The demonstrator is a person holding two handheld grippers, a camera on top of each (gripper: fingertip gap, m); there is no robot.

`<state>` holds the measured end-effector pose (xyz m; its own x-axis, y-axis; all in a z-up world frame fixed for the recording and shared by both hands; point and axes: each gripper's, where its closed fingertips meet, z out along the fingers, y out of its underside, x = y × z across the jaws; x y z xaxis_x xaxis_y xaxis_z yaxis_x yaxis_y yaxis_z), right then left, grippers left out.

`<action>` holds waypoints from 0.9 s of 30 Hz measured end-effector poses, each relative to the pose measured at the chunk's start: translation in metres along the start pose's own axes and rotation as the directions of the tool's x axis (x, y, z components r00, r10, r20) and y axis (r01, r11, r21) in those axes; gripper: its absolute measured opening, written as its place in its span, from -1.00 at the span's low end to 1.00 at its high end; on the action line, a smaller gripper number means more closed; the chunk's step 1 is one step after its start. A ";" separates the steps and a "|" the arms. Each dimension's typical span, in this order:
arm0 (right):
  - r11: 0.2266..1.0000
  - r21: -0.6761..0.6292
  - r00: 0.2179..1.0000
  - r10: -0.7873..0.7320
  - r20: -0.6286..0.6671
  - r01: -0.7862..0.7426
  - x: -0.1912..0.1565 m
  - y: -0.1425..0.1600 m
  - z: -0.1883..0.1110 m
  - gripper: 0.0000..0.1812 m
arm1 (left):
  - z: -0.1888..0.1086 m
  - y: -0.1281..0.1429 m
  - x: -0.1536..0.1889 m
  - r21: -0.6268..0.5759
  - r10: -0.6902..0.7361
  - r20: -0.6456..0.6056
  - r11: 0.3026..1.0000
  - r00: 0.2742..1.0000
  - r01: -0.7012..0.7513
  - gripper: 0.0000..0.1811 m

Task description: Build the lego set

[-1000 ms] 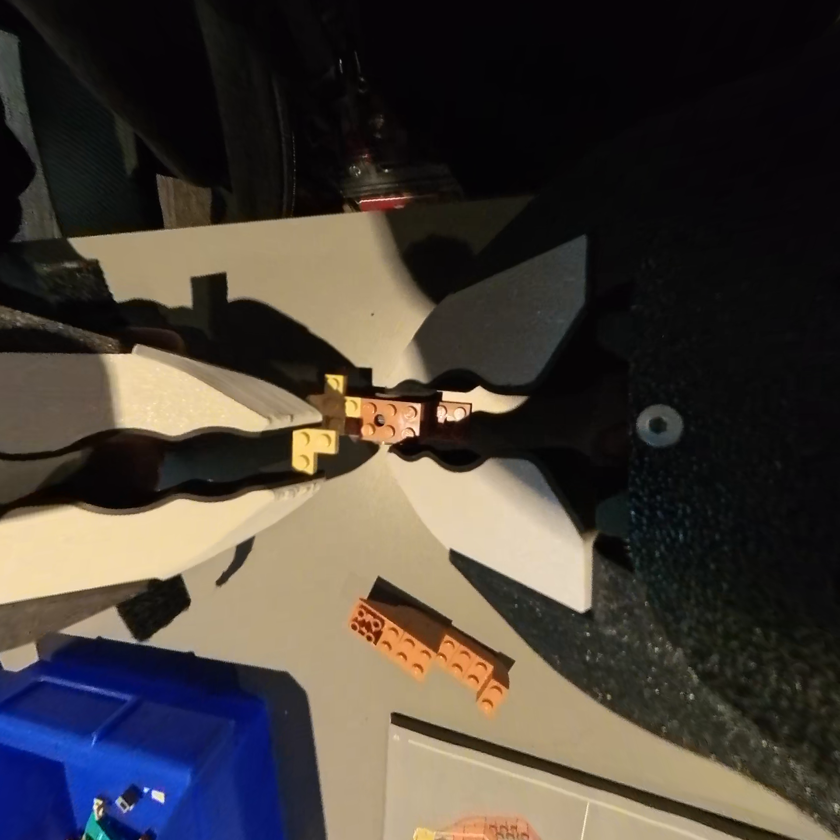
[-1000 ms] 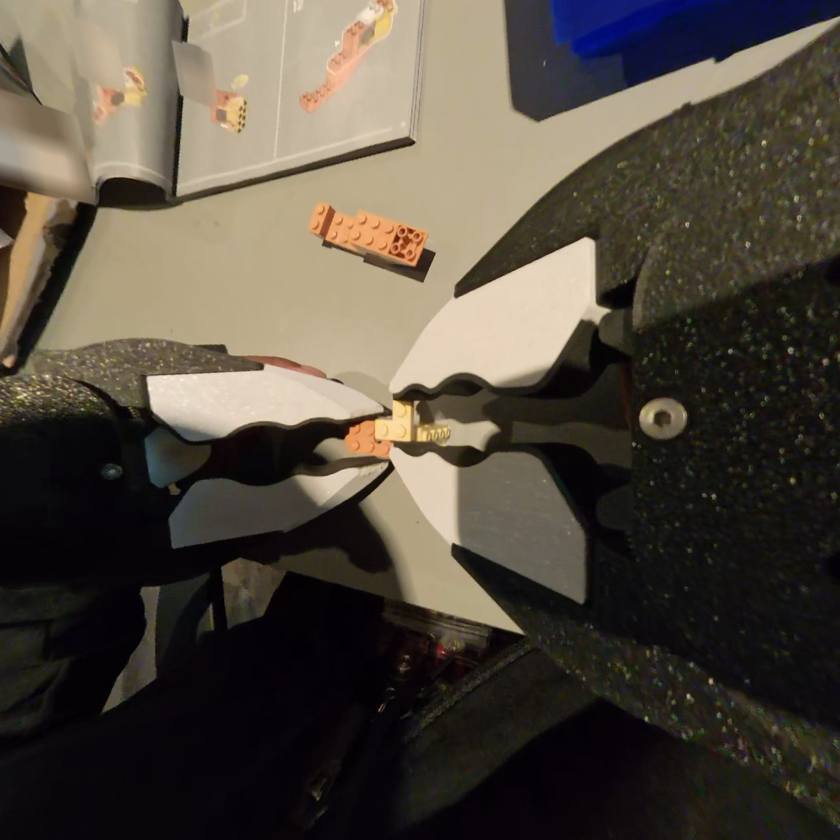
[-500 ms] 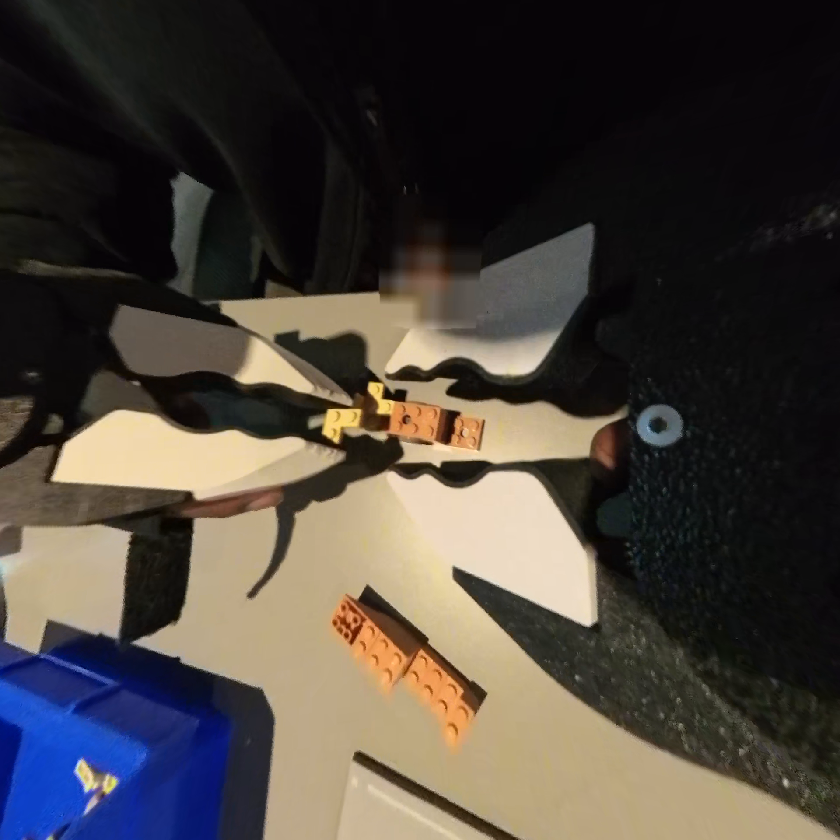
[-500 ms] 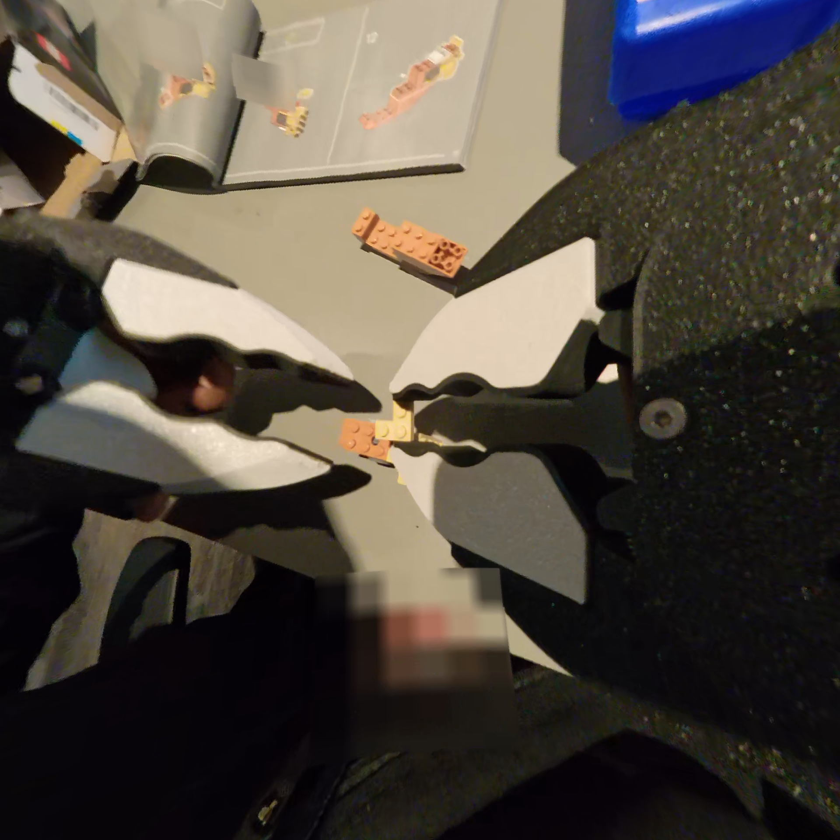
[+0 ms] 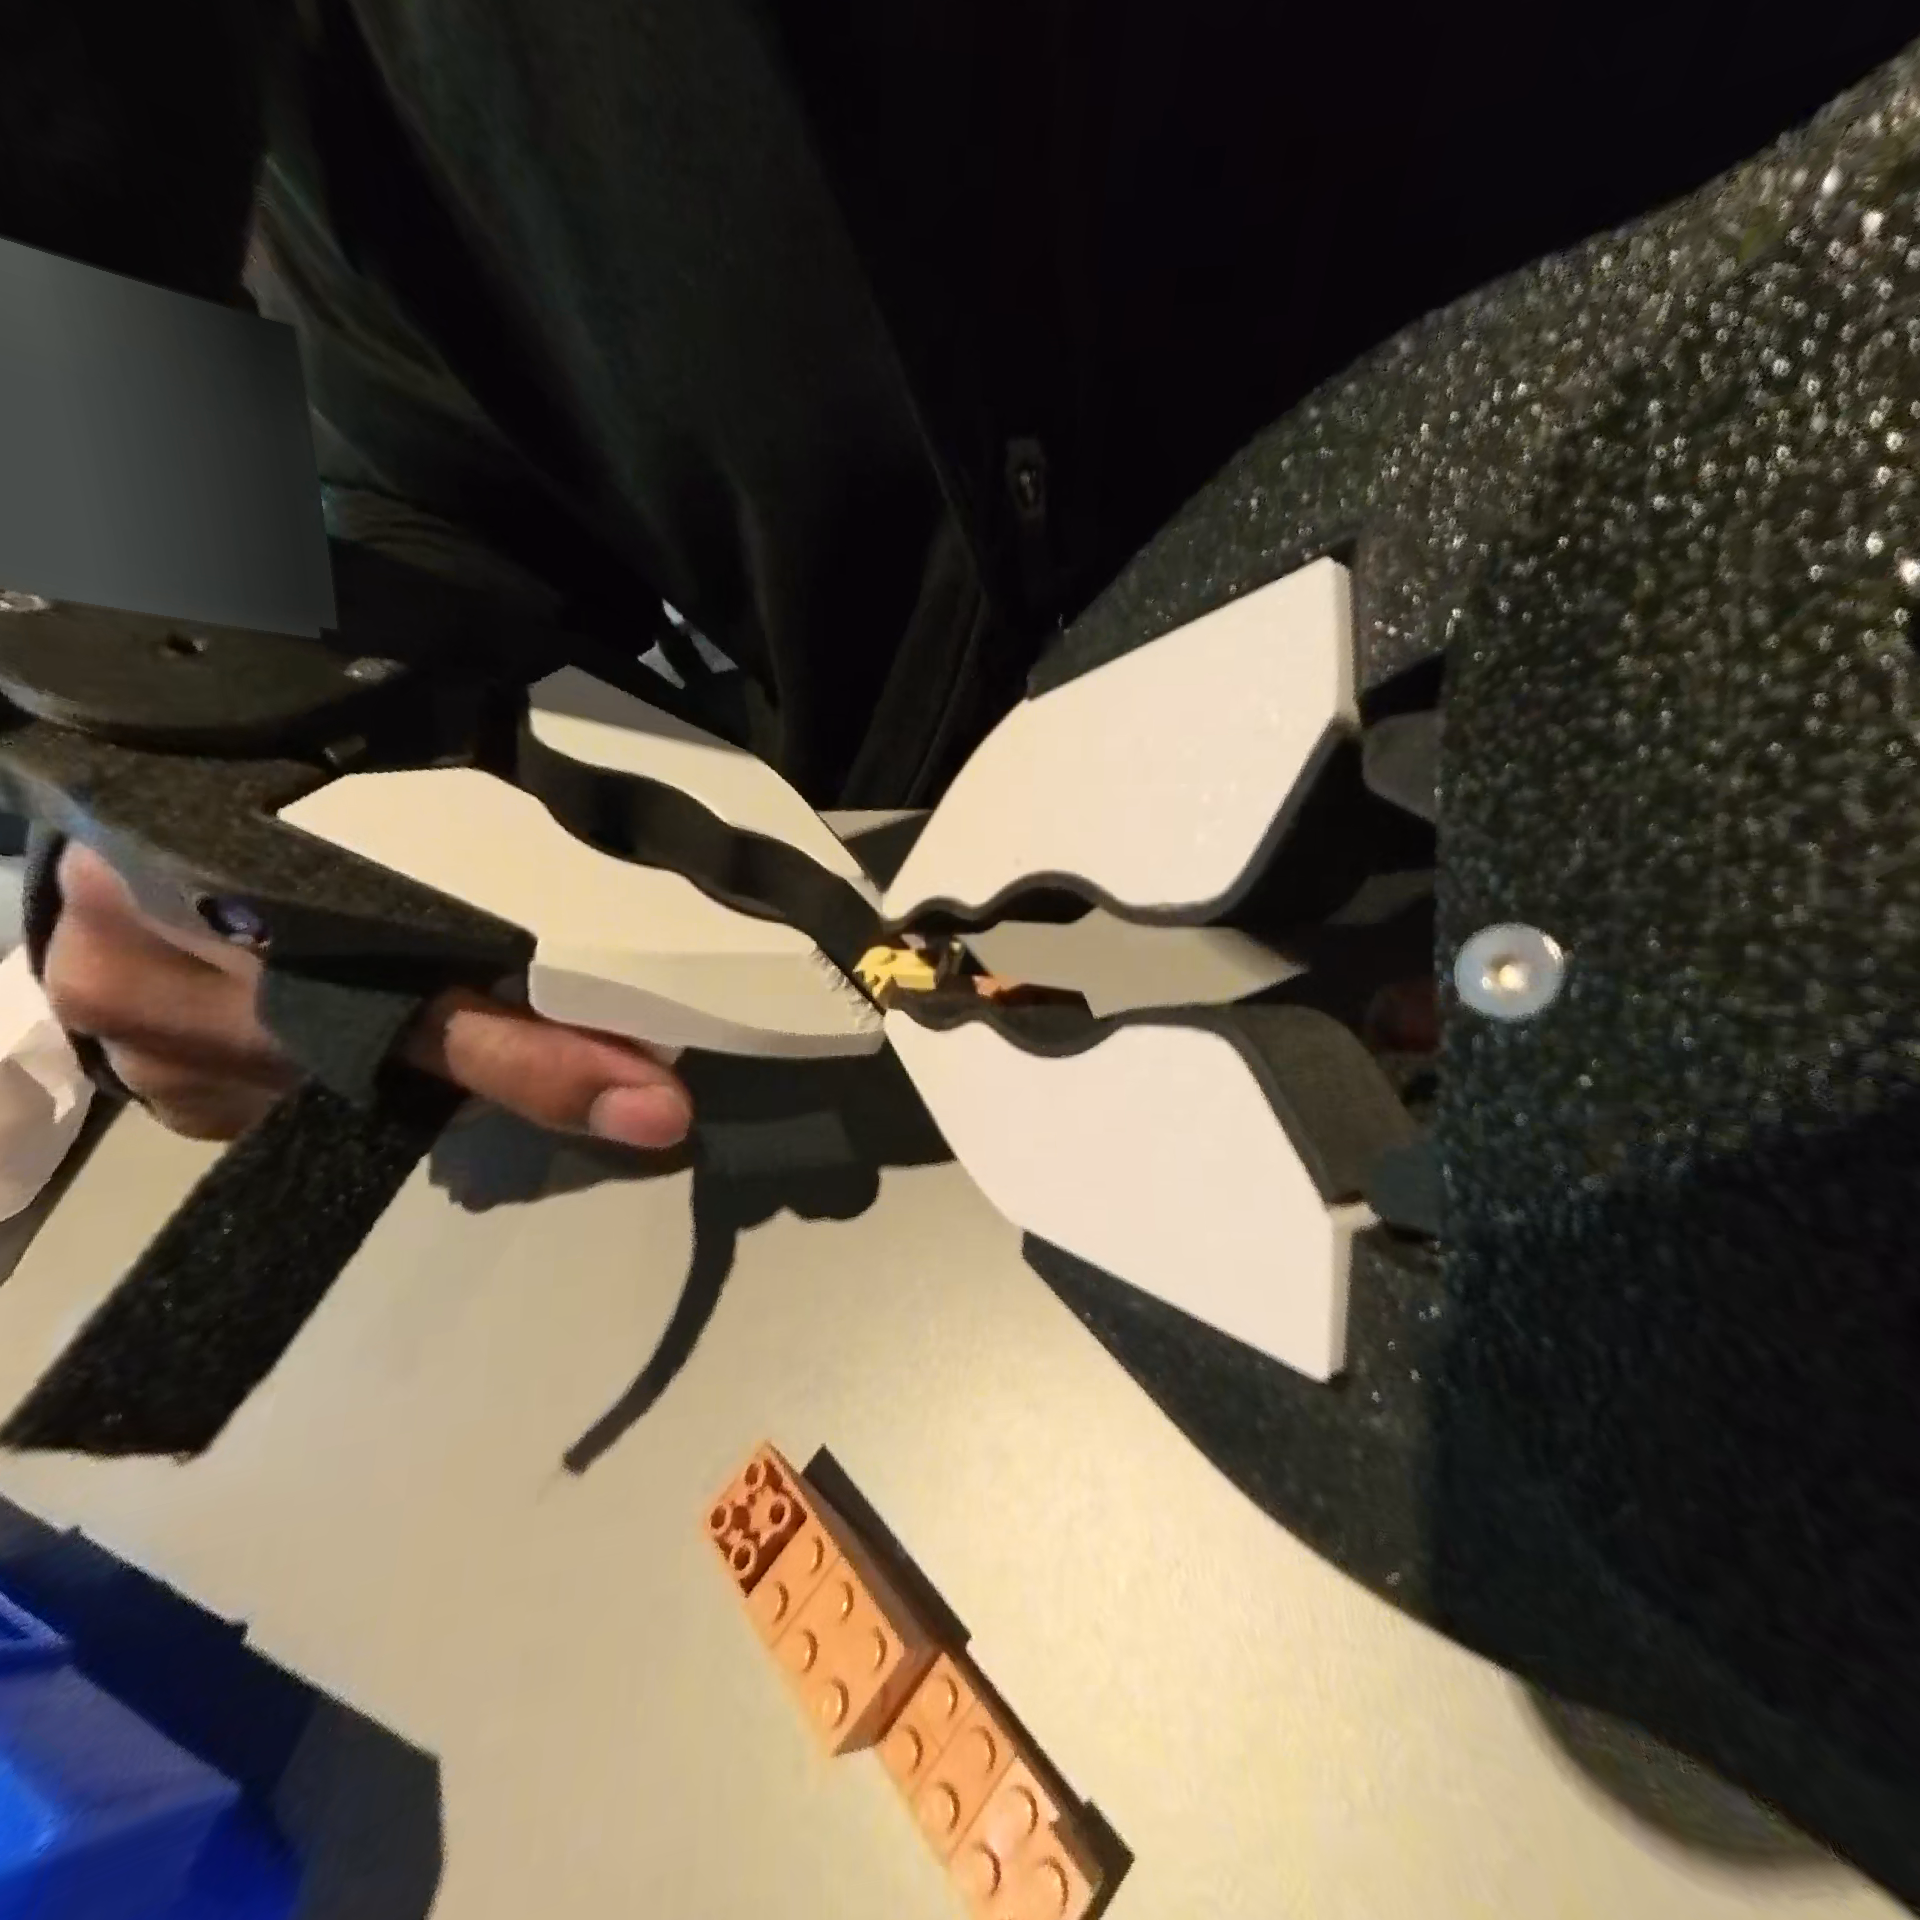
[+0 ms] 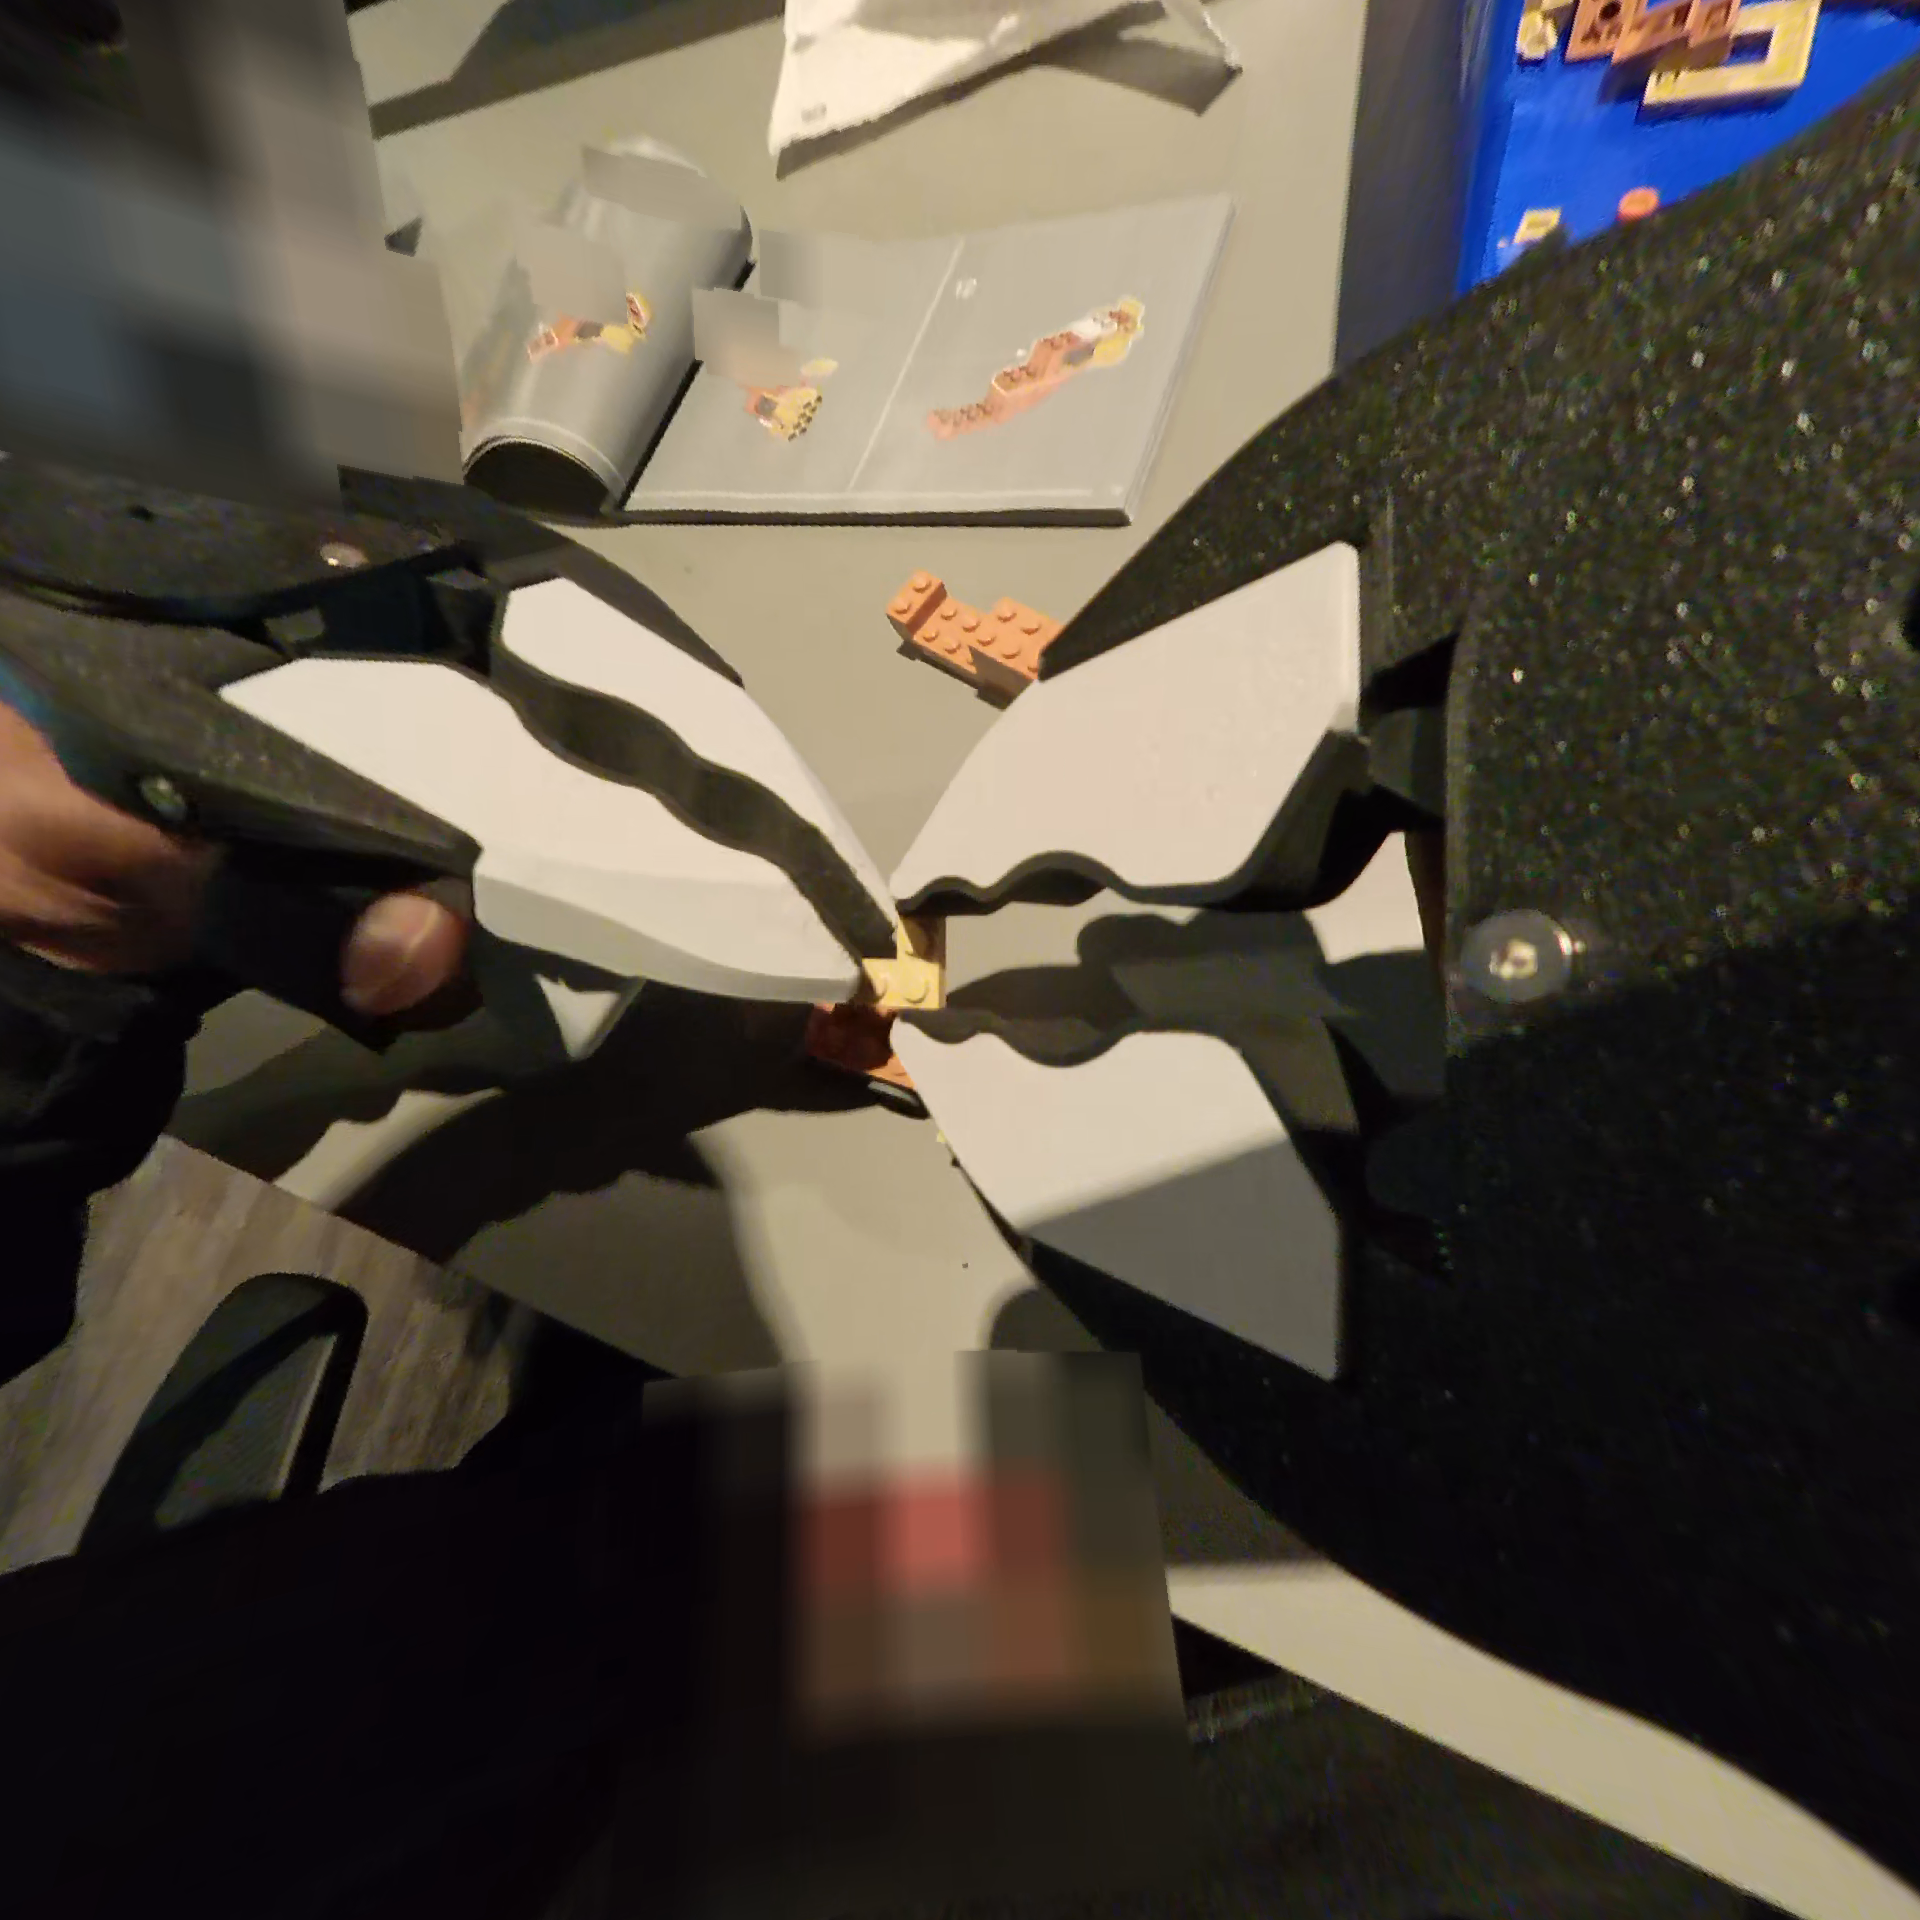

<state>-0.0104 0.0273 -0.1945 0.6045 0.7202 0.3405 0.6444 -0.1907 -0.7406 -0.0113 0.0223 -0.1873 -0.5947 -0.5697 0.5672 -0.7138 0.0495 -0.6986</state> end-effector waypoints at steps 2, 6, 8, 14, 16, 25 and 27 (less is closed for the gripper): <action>1.000 -0.001 1.000 -0.021 -0.015 0.021 0.001 0.000 0.000 -0.82 | 0.000 0.000 0.000 0.003 -0.020 -0.017 1.000 1.000 0.020 -0.88; 0.994 -0.010 0.993 -0.106 -0.046 0.106 -0.001 0.002 0.001 -0.82 | 0.000 0.000 0.001 -0.002 -0.057 -0.052 0.998 0.997 0.057 -0.88; 0.990 -0.023 0.988 -0.141 -0.061 0.140 -0.001 0.003 0.001 -0.82 | 0.001 0.001 -0.001 -0.010 -0.061 -0.051 0.998 0.997 0.061 -0.88; 0.985 -0.010 0.981 -0.170 -0.098 0.170 0.003 -0.001 -0.002 -0.82 | 0.000 0.001 -0.006 -0.030 -0.052 -0.011 0.998 0.999 0.052 -0.80; 0.983 -0.008 0.977 -0.183 -0.109 0.184 0.004 -0.003 -0.002 -0.82 | 0.002 -0.001 -0.004 -0.028 -0.060 -0.025 0.998 0.998 0.059 -0.80; 0.995 -0.020 0.986 -0.096 -0.135 0.095 0.005 0.003 -0.006 -0.62 | 0.003 -0.003 -0.003 0.010 -0.134 -0.092 0.991 0.987 0.135 -0.95; 0.998 -0.031 0.991 0.044 -0.129 -0.048 -0.002 0.010 -0.010 -0.61 | 0.000 -0.002 -0.006 0.019 -0.149 -0.080 0.988 0.986 0.151 -0.95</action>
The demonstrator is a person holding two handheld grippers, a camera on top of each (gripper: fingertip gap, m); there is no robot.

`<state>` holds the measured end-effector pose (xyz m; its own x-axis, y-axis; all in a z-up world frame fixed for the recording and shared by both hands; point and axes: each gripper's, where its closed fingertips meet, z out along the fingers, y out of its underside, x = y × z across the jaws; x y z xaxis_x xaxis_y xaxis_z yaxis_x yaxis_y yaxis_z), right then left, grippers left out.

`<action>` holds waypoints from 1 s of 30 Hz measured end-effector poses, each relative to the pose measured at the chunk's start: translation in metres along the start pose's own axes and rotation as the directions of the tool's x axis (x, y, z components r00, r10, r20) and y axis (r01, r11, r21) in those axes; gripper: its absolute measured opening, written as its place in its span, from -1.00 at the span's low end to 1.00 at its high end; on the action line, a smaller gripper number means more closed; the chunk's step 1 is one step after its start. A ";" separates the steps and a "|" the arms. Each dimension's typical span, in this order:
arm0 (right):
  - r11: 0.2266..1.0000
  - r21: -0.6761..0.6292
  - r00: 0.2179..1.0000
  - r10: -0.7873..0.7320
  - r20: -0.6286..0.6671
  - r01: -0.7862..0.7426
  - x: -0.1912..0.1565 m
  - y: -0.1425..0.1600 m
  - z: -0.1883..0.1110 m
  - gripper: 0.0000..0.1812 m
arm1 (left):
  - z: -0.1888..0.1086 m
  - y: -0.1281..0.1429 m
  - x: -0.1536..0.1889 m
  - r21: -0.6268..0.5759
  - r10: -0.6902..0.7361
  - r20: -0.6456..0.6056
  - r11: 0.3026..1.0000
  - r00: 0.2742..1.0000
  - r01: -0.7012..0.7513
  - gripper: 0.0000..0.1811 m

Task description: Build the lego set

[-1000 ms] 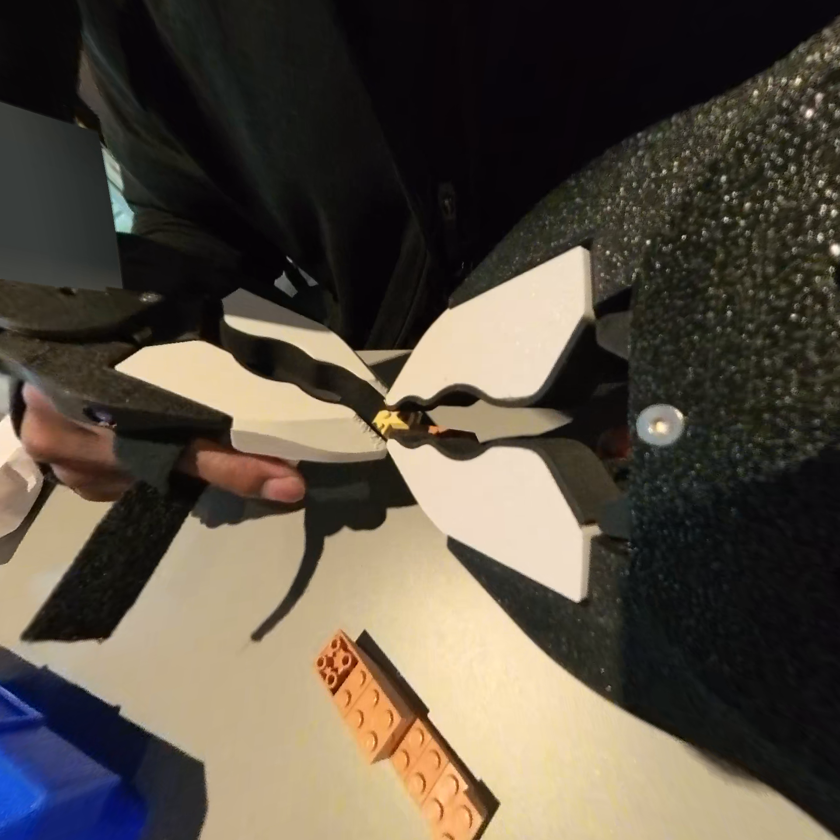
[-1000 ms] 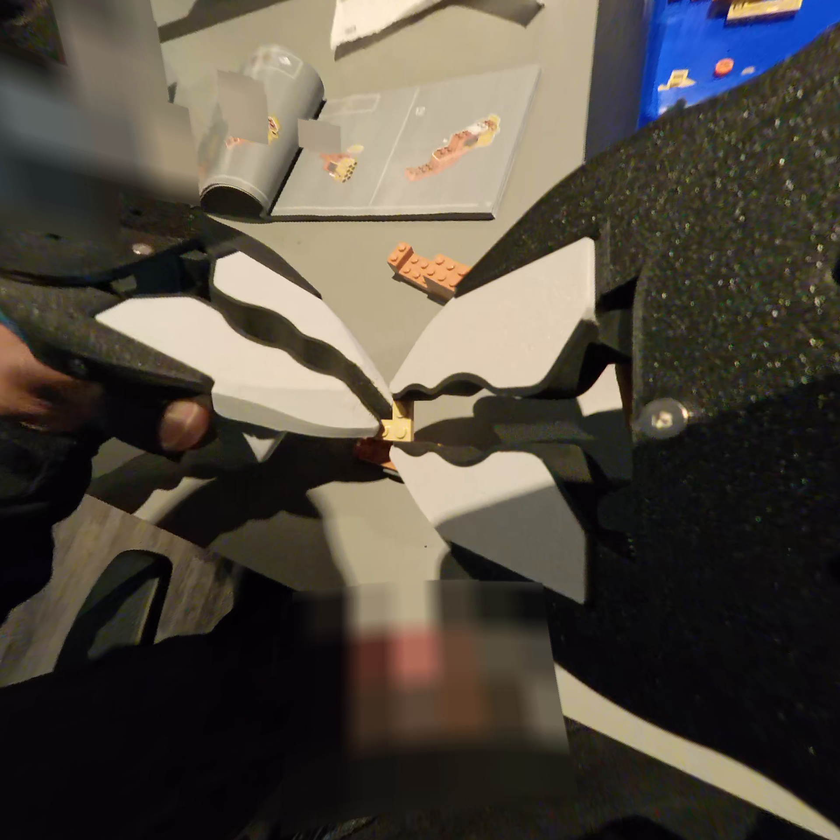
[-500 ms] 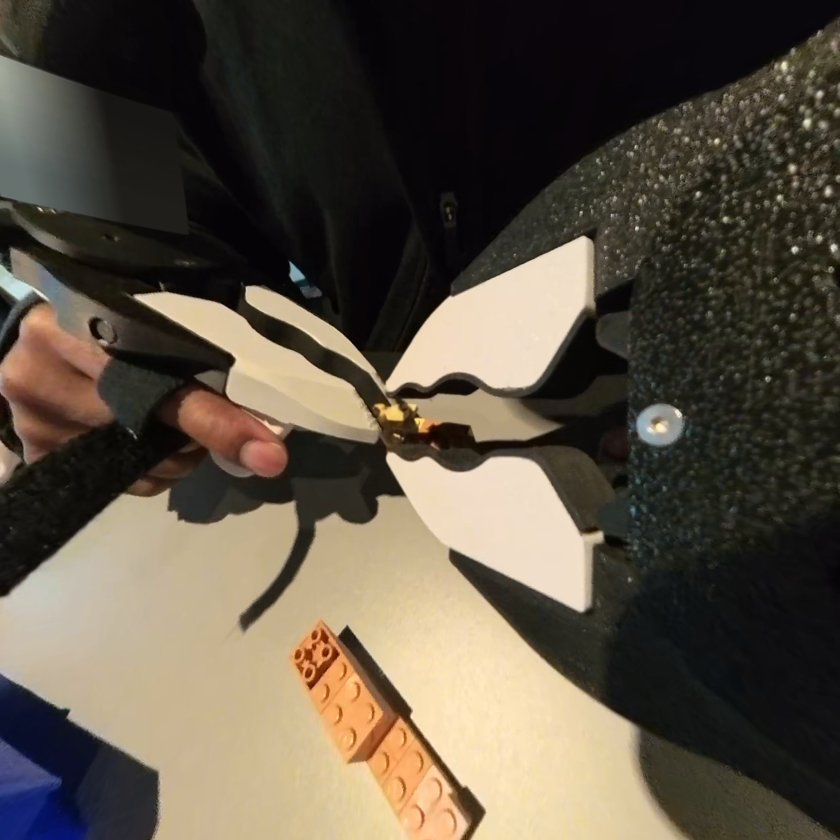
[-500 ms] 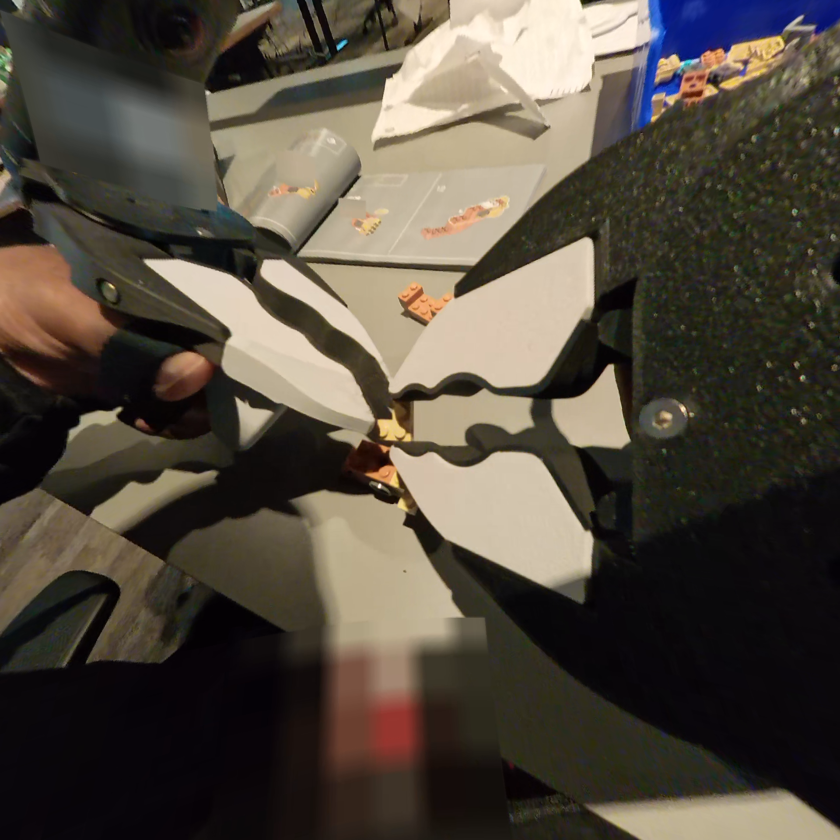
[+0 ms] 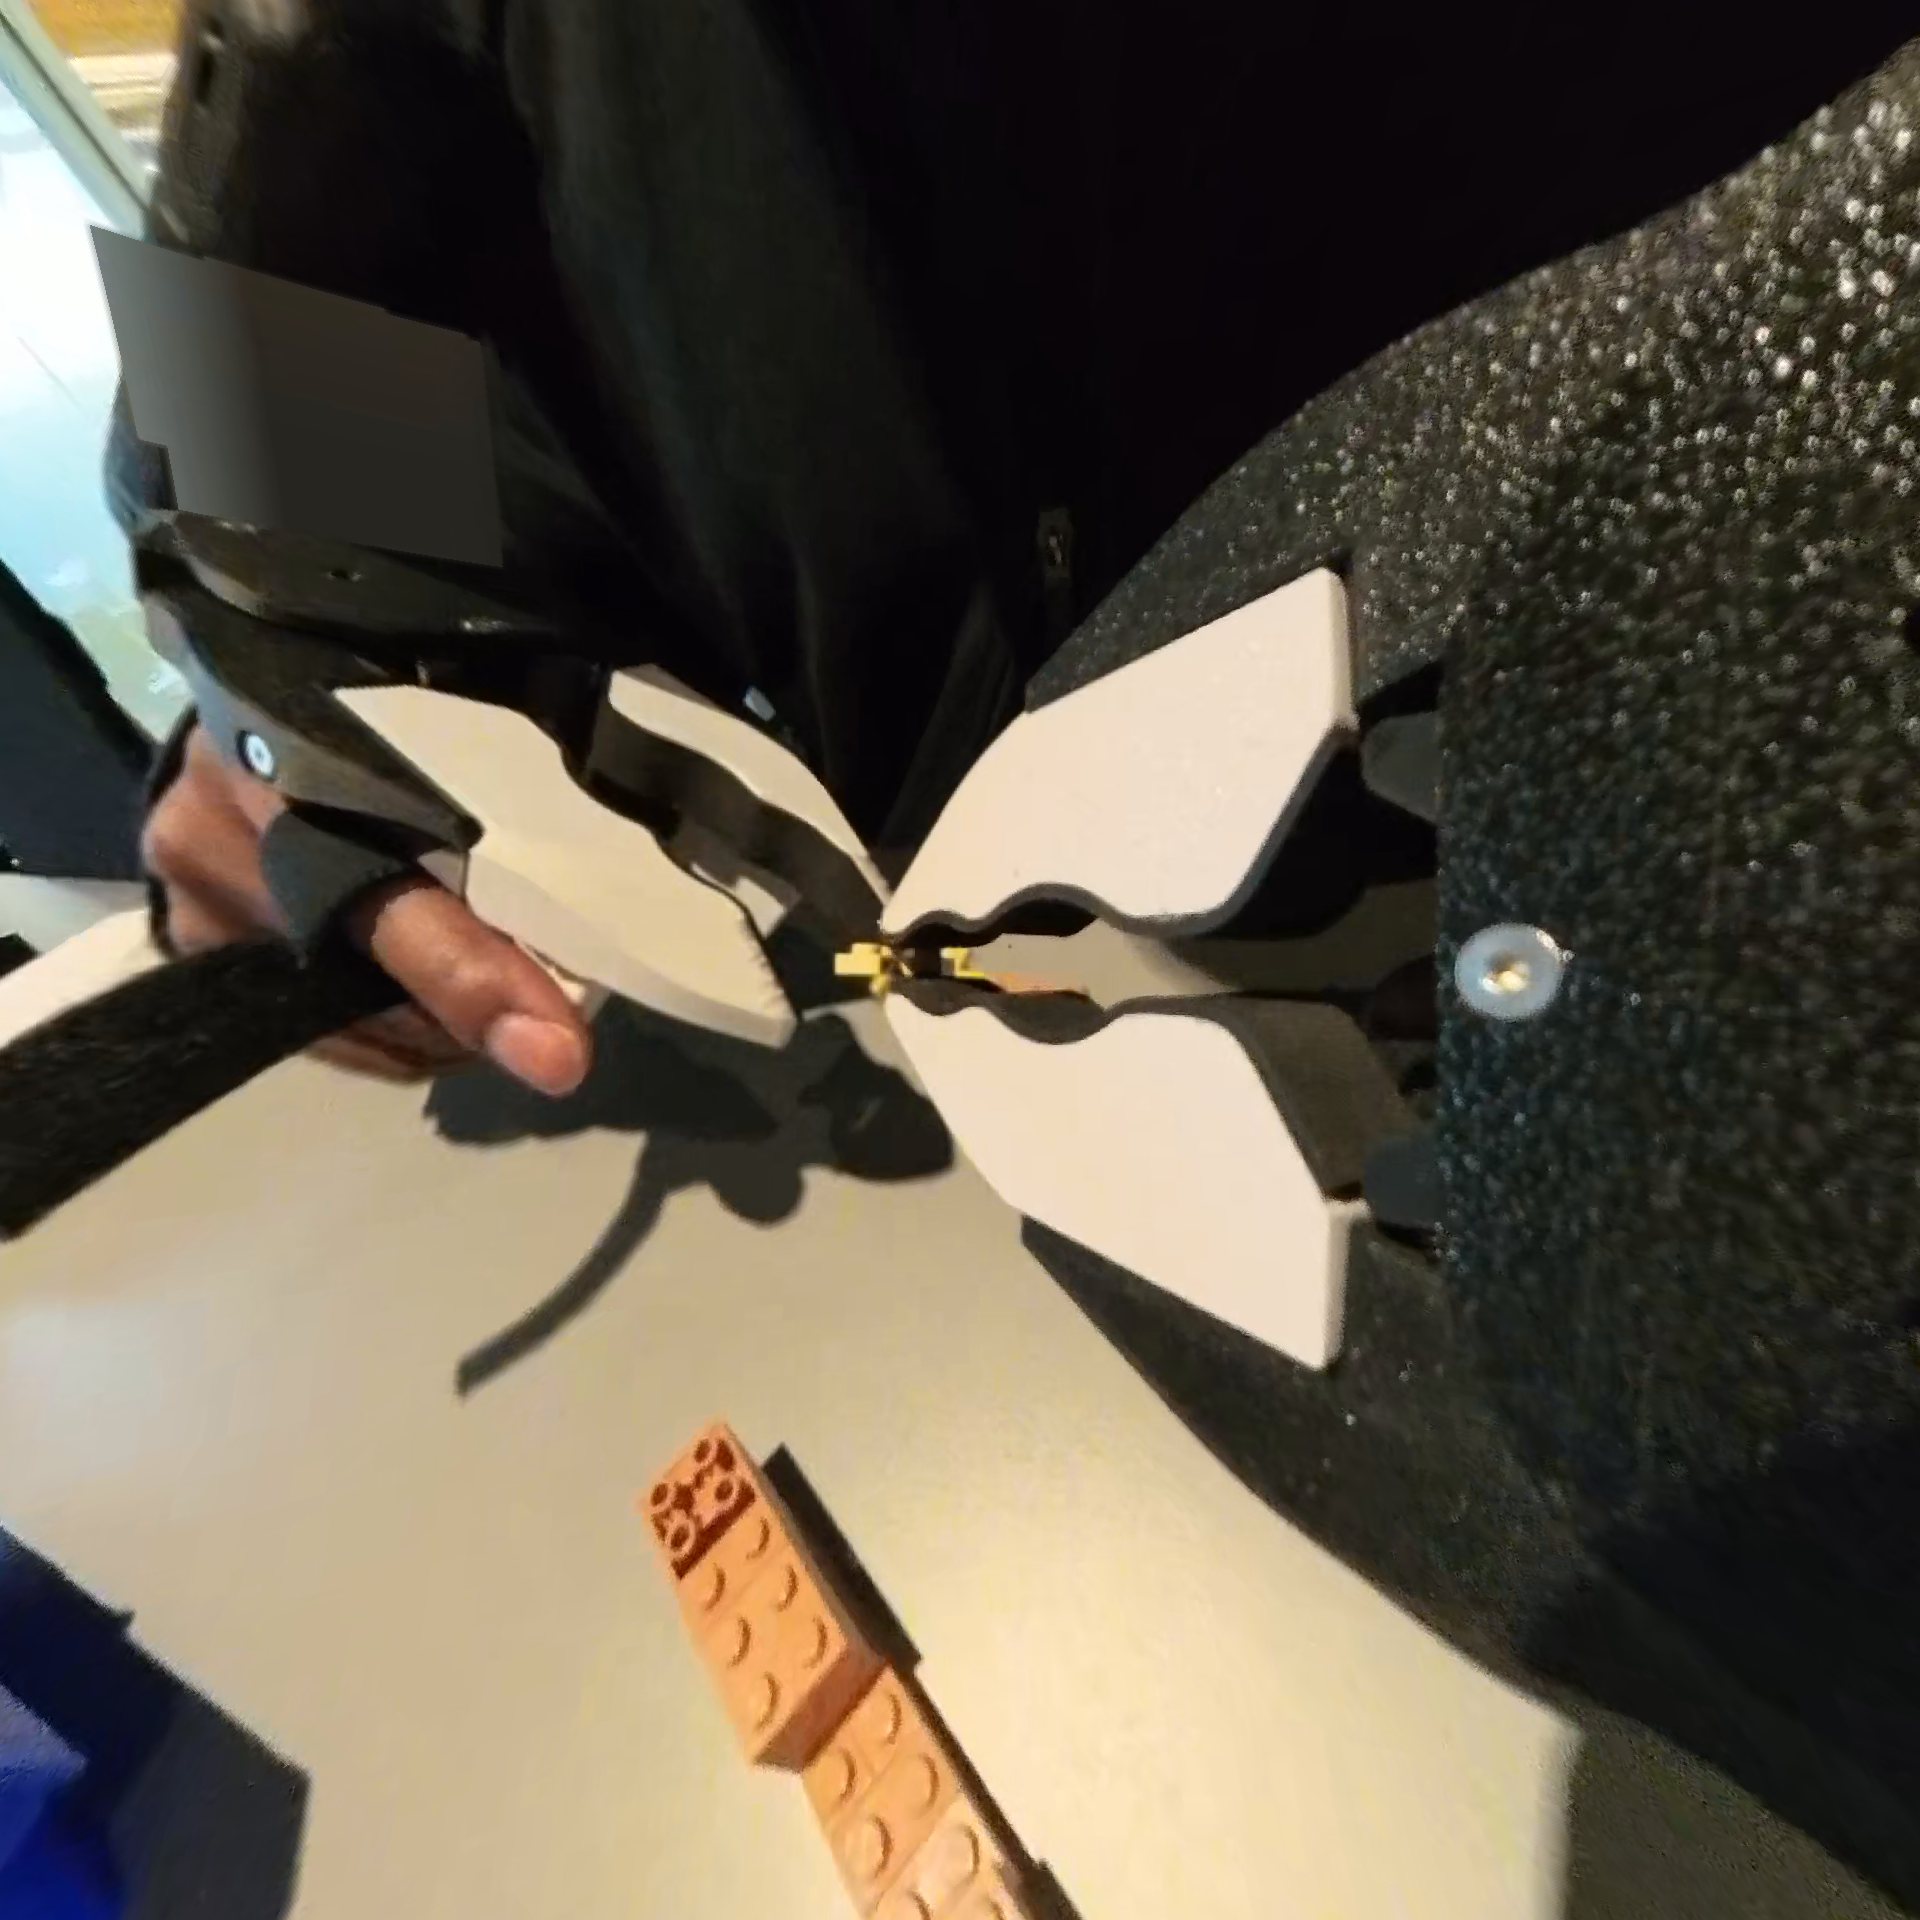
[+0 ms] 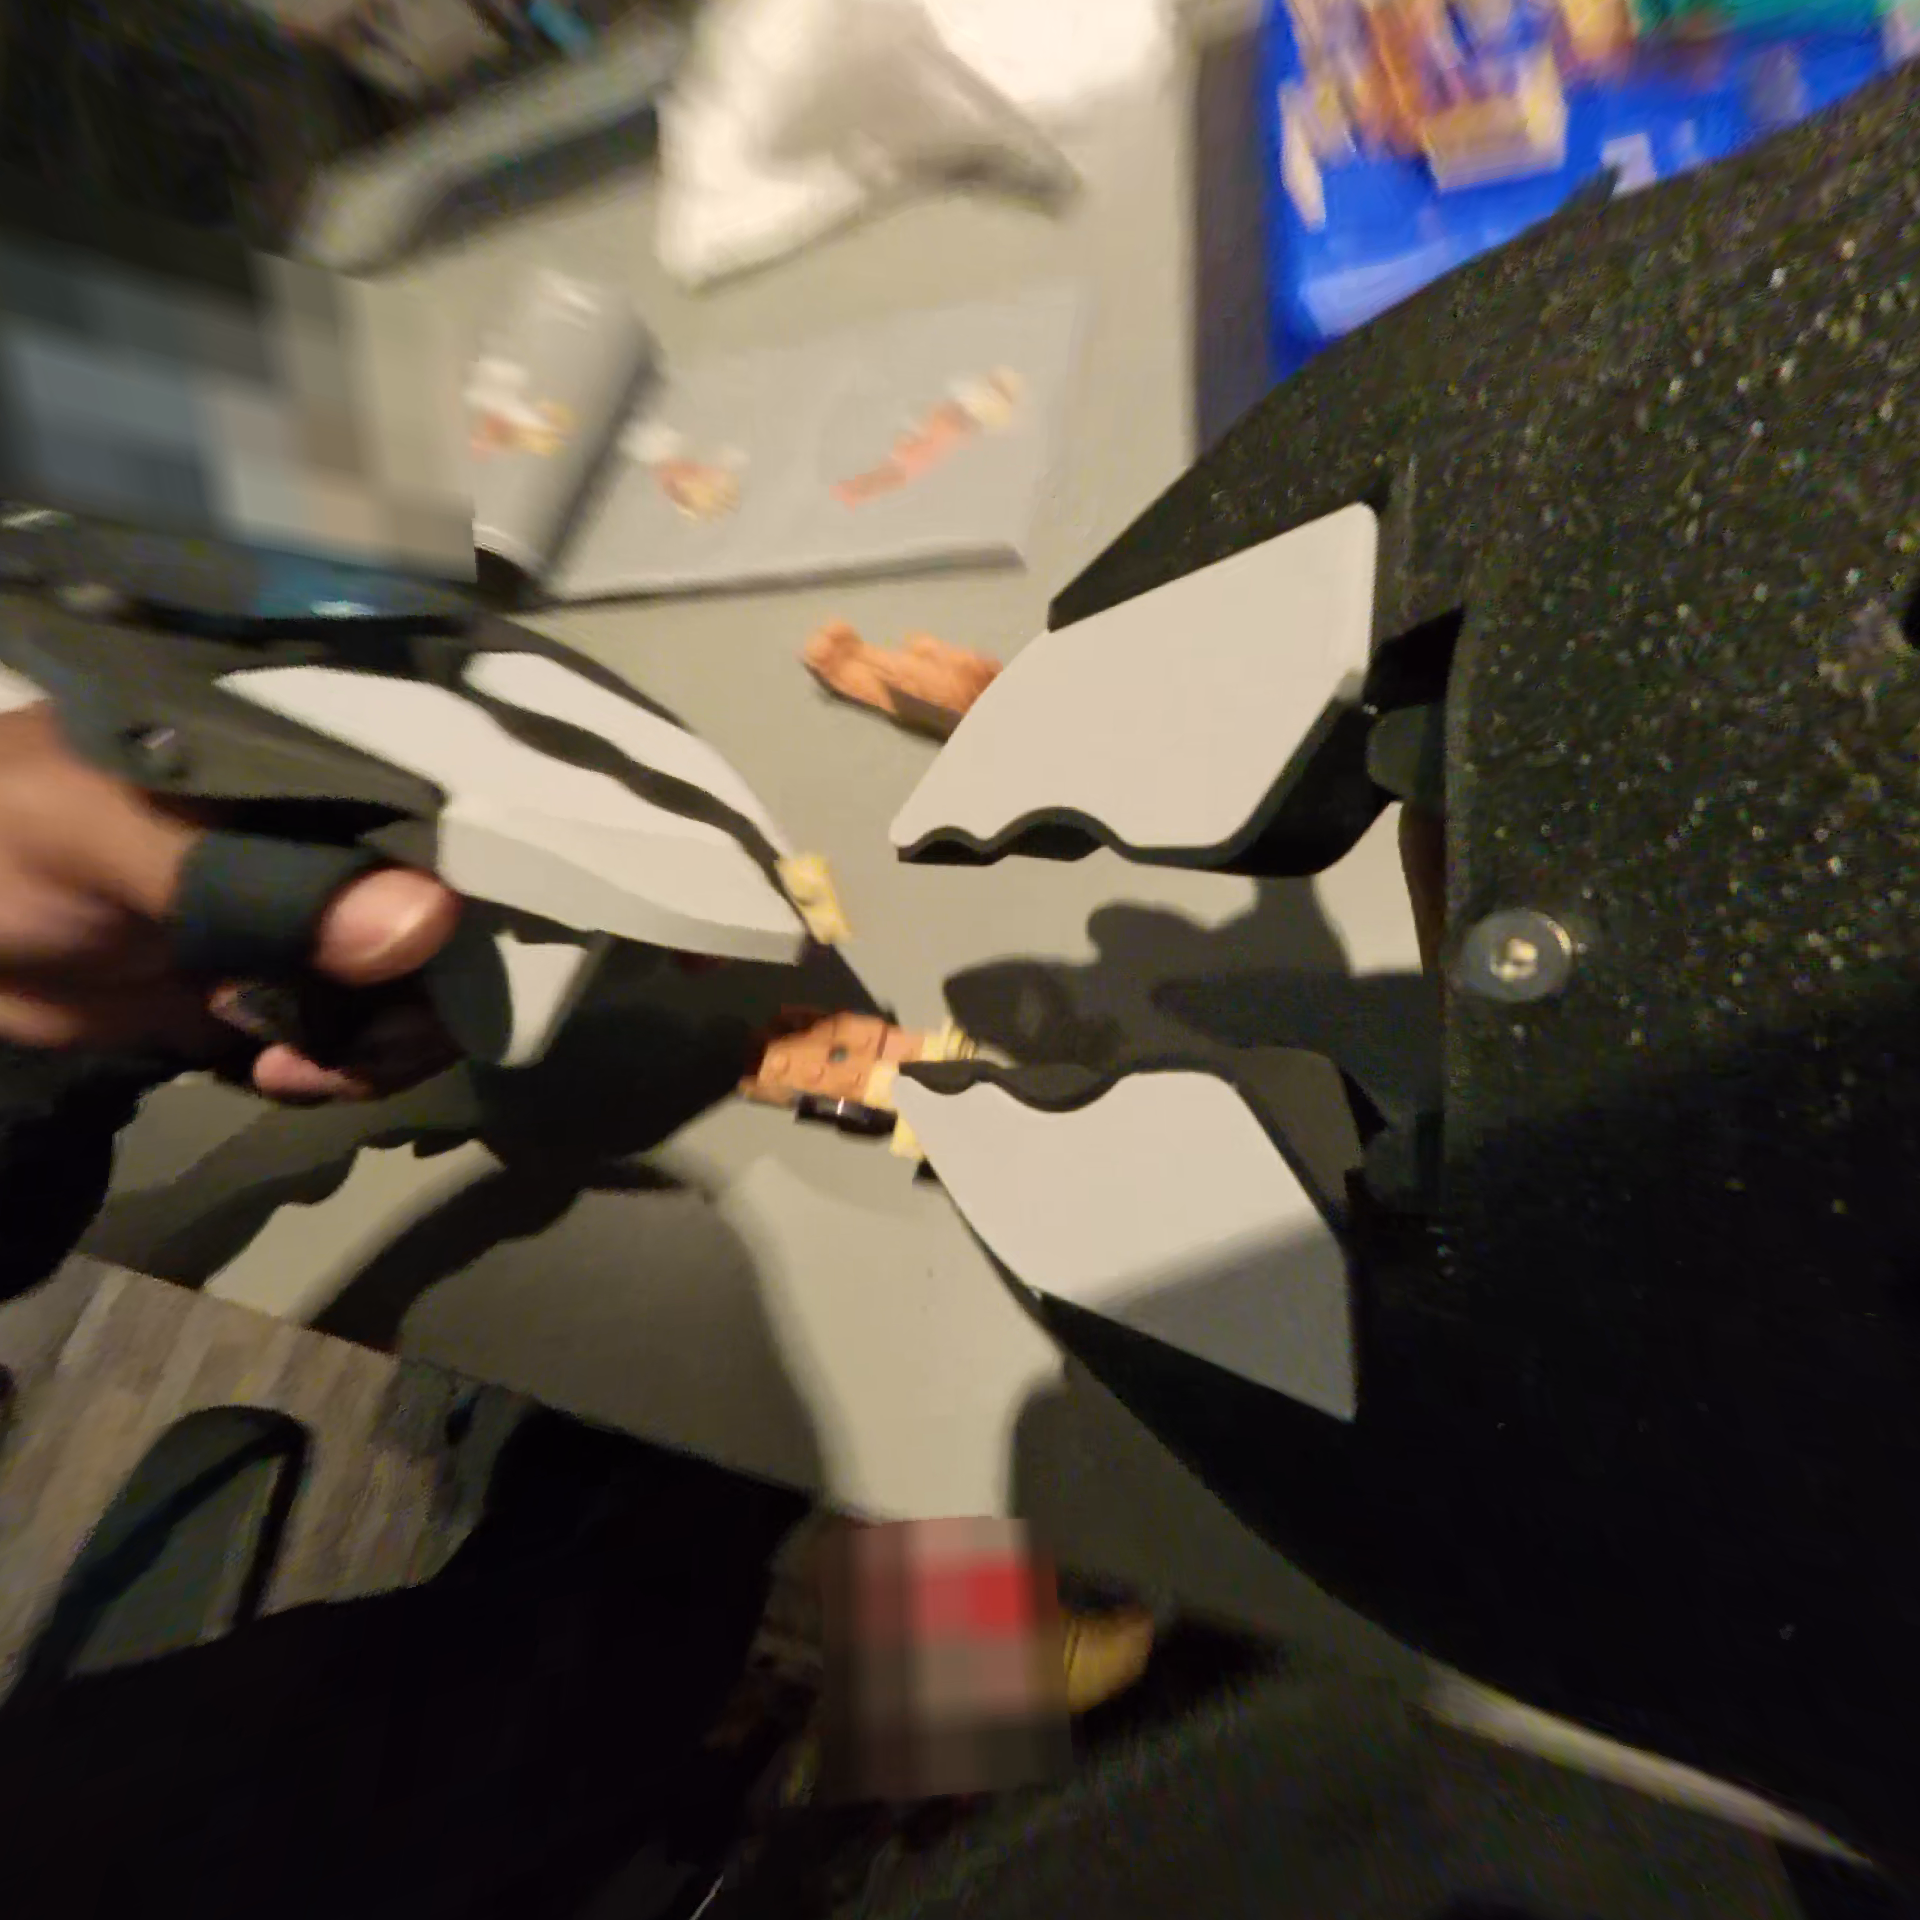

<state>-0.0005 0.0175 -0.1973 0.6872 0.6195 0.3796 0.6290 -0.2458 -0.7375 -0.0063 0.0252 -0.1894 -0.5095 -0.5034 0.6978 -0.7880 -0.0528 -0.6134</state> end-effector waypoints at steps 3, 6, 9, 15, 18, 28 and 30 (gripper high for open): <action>0.976 -0.019 0.976 0.216 0.010 -0.216 -0.015 0.001 -0.005 -0.61 | -0.002 0.003 -0.005 -0.002 -0.006 0.031 1.000 1.000 0.006 -0.95; 0.949 -0.014 0.947 0.313 -0.068 -0.315 -0.014 -0.002 -0.008 -0.62 | -0.001 0.004 -0.006 -0.006 -0.010 0.034 1.000 0.999 0.010 -0.95; 0.895 -0.048 0.891 0.434 -0.134 -0.443 -0.009 0.007 -0.012 -0.61 | 0.003 0.005 -0.004 -0.025 0.009 0.038 1.000 0.999 -0.008 -0.95; 0.765 -0.134 0.774 0.607 -0.179 -0.630 -0.033 0.018 0.005 -0.49 | 0.008 0.009 -0.007 -0.049 0.011 0.041 0.999 0.999 -0.009 -0.95; 0.769 -0.143 0.774 0.581 -0.251 -0.623 -0.026 0.024 0.008 -0.64 | 0.009 0.011 -0.007 -0.048 -0.002 0.034 0.999 0.999 0.004 -0.95; 0.866 -0.155 0.879 0.463 -0.114 -0.476 -0.007 0.025 0.019 -0.82 | 0.003 0.010 -0.014 0.051 -0.102 0.086 0.994 0.991 0.098 -0.95; 0.892 -0.155 0.905 0.420 -0.066 -0.425 -0.006 0.024 0.022 -0.82 | 0.000 0.006 -0.018 0.116 -0.161 0.091 0.982 0.983 0.150 -0.95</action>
<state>0.0028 0.0242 -0.2290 0.9101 0.4082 0.0711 0.3254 -0.5979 -0.7325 -0.0022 0.0337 -0.2056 -0.3422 -0.5647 0.7510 -0.8104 -0.2272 -0.5400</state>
